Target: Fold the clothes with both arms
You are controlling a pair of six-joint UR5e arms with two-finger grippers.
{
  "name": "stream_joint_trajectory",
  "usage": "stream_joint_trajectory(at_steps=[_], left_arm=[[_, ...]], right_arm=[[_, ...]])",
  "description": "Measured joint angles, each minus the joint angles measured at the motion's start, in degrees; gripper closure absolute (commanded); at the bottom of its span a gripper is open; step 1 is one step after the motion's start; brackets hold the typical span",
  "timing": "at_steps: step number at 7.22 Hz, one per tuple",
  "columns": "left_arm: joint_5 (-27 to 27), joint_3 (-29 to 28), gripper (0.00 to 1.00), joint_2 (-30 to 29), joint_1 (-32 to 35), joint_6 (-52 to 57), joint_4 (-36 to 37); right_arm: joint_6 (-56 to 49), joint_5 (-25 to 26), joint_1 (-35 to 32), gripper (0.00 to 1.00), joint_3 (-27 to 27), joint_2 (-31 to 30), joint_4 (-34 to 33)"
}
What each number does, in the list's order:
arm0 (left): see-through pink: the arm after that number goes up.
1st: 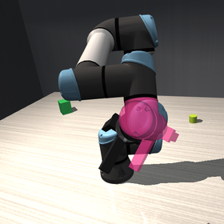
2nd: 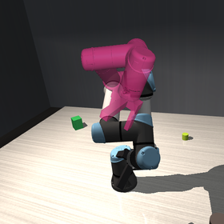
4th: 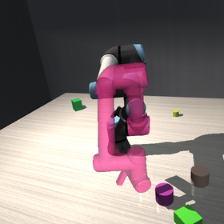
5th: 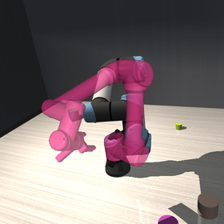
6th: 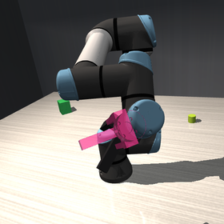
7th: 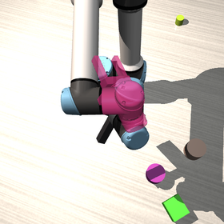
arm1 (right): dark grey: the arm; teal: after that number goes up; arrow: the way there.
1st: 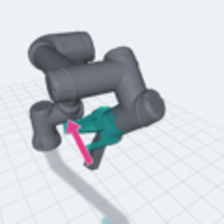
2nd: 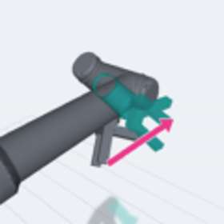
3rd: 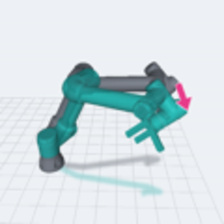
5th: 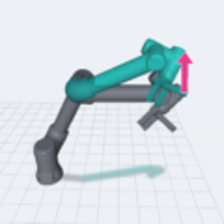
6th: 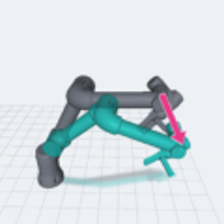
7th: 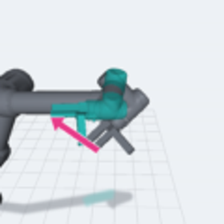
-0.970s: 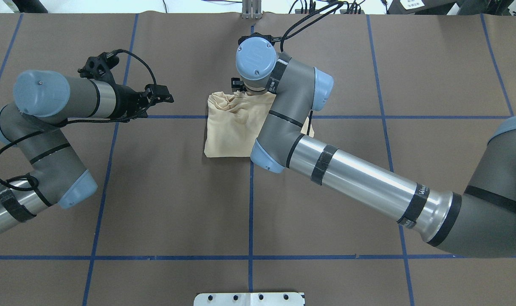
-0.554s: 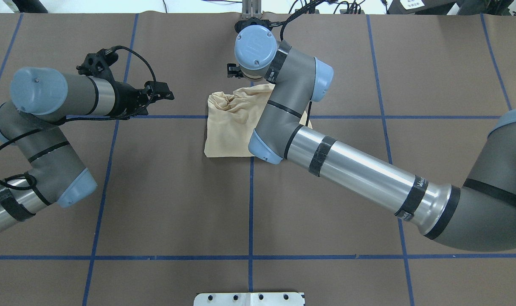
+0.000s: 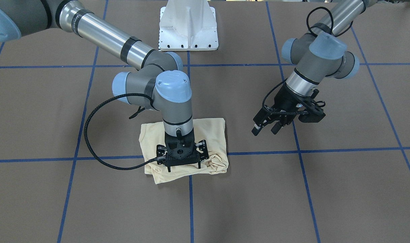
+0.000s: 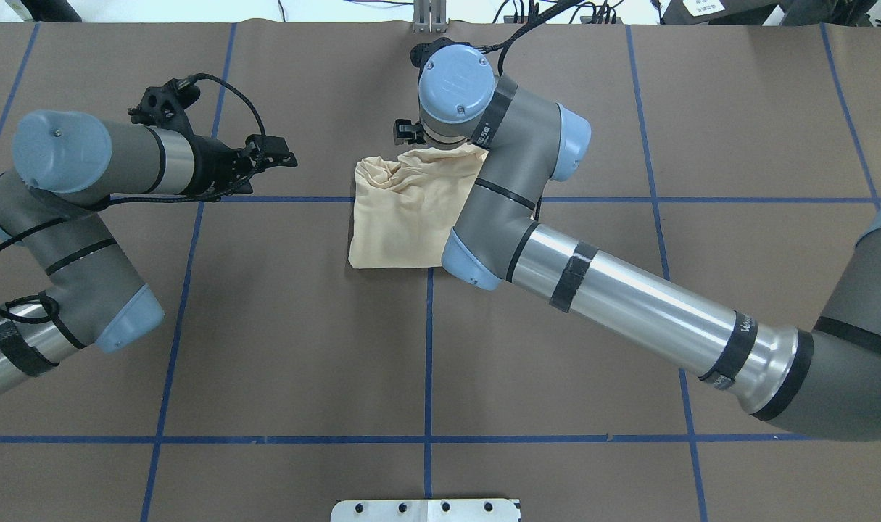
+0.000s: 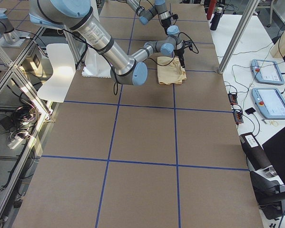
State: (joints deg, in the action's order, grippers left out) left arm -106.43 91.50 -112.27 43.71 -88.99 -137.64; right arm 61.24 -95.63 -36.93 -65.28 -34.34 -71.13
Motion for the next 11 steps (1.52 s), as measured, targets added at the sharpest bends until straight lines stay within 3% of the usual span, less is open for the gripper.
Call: stream_joint_trajectory(at_steps=[2, 4, 11], left_arm=[[0.0, 0.0, 0.0, 0.0, -0.1, 0.0, 0.1], [0.0, 0.0, 0.0, 0.0, -0.1, 0.0, 0.1], [0.2, -0.2, 0.0, 0.0, 0.2, 0.0, 0.1]], right_arm=[[0.0, -0.5, 1.9, 0.01, -3.2, -1.2, -5.3], [0.1, -0.4, 2.4, 0.02, -1.4, -0.9, -6.1], [-0.1, 2.2, -0.6, 0.02, 19.0, 6.9, 9.9]])
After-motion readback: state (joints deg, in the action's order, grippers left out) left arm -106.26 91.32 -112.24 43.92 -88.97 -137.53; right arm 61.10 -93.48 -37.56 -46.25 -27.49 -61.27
